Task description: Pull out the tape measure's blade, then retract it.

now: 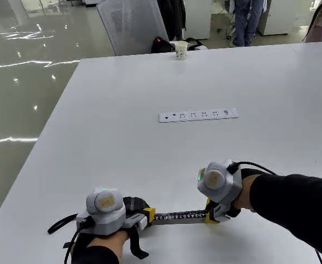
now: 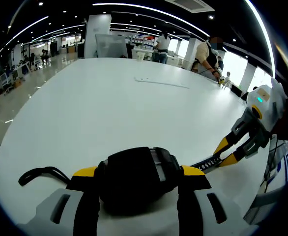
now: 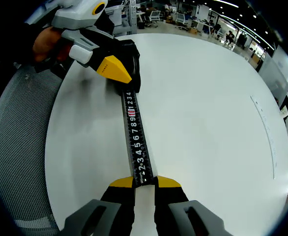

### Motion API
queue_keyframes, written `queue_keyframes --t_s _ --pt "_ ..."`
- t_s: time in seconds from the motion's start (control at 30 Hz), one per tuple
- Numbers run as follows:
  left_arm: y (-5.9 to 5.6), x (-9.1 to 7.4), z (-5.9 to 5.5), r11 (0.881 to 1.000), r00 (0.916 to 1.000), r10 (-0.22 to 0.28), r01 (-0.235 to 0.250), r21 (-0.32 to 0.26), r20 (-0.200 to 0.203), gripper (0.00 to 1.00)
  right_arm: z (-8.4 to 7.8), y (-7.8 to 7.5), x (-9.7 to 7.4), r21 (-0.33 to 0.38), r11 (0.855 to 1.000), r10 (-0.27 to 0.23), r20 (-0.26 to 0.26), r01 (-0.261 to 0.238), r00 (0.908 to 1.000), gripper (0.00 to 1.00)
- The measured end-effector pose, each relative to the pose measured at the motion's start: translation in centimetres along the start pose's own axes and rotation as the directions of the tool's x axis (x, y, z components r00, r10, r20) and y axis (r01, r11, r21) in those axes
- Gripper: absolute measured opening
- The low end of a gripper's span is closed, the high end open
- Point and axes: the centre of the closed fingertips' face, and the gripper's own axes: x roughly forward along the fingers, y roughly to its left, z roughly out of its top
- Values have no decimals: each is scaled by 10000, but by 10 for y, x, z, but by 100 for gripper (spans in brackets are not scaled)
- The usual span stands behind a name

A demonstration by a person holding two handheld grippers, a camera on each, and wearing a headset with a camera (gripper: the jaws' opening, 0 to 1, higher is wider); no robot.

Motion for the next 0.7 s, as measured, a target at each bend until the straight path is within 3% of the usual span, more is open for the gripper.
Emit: queue_keyframes --t_s 0.7 --pt "0 -2 -1 10000 10000 -7 7 -57 -13 59 7 2 2 -26 10000 -12 76 12 10000 11"
